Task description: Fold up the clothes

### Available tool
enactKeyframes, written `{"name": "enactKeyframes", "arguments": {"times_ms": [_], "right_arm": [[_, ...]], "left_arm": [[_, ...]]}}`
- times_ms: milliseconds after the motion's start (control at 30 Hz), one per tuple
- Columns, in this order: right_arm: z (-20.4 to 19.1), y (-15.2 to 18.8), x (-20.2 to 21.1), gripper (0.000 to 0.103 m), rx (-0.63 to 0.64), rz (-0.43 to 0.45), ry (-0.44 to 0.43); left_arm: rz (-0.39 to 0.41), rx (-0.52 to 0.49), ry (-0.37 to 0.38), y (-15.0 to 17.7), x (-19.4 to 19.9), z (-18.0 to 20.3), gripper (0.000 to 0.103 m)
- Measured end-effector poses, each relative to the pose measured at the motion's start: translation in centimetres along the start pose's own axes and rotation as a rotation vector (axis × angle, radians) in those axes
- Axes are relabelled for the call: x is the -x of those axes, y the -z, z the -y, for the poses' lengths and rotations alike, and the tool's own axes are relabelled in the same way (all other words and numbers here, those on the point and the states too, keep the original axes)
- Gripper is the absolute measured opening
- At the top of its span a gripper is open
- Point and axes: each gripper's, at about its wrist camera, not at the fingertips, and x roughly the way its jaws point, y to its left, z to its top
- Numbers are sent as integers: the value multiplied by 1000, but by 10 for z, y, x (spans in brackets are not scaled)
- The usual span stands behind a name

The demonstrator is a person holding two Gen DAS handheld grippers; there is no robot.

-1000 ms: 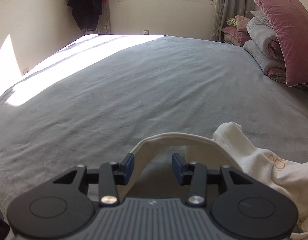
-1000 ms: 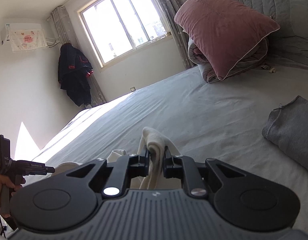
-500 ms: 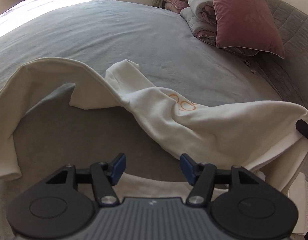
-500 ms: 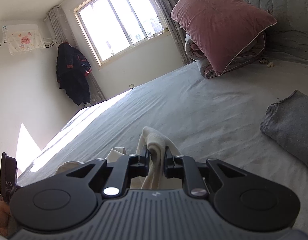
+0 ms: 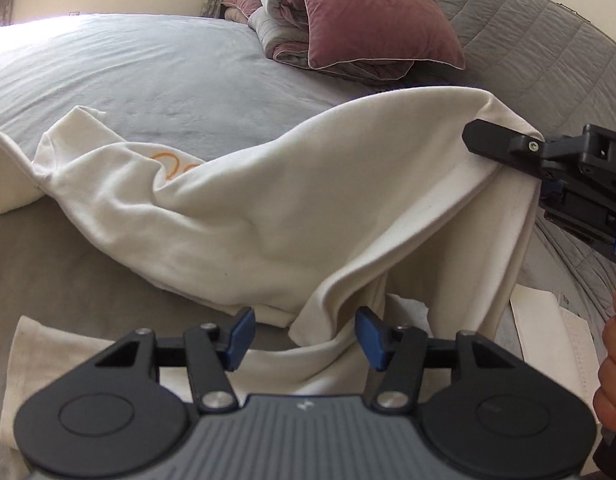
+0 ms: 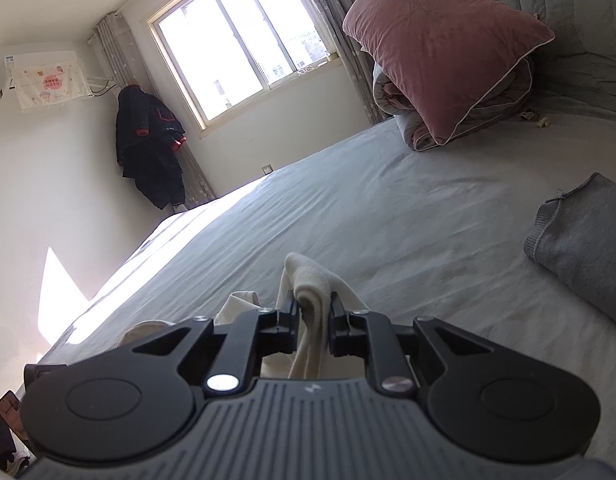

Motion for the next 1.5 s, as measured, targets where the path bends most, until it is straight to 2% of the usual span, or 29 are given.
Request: {"name": "enactKeyframes", "arguments": {"times_ms": [67,133,200,267,433,633,767,967,1200,1367,1500], "right_arm": [[0,0,0,17,-2,-1,-3],[0,0,-1,17,-4,-3,-7],[0,0,-1,17,-7,-11,-15],[0,1,-1,18,-6,-15,-22],[-3,3,-4,22,-18,-55,-66],[-30,16,-9,22,13,-147,-247],[-53,26,-10,21,34,-202,-341],[-80,42,-14,21,2,-294,-486],[-120,67,-14,18,68,-416,-623],[-142,92,-14,14,132,-536,-683],[-151,108,-13,14,196,-602,-687]], "left_arm": [[5,37,-8,-1,-3,-1,41],[21,71,-32,-2,-2,-3,16],[49,102,-56,-5,3,-6,4],[95,116,-94,-9,14,-7,4],[227,61,-235,-20,60,-10,4],[369,-11,-406,-20,128,-20,4],[417,-19,-479,-6,164,-33,4],[418,16,-536,26,207,-60,4],[406,38,-609,72,251,-87,4],[363,34,-655,107,270,-103,4],[300,32,-655,131,273,-113,4]]}}
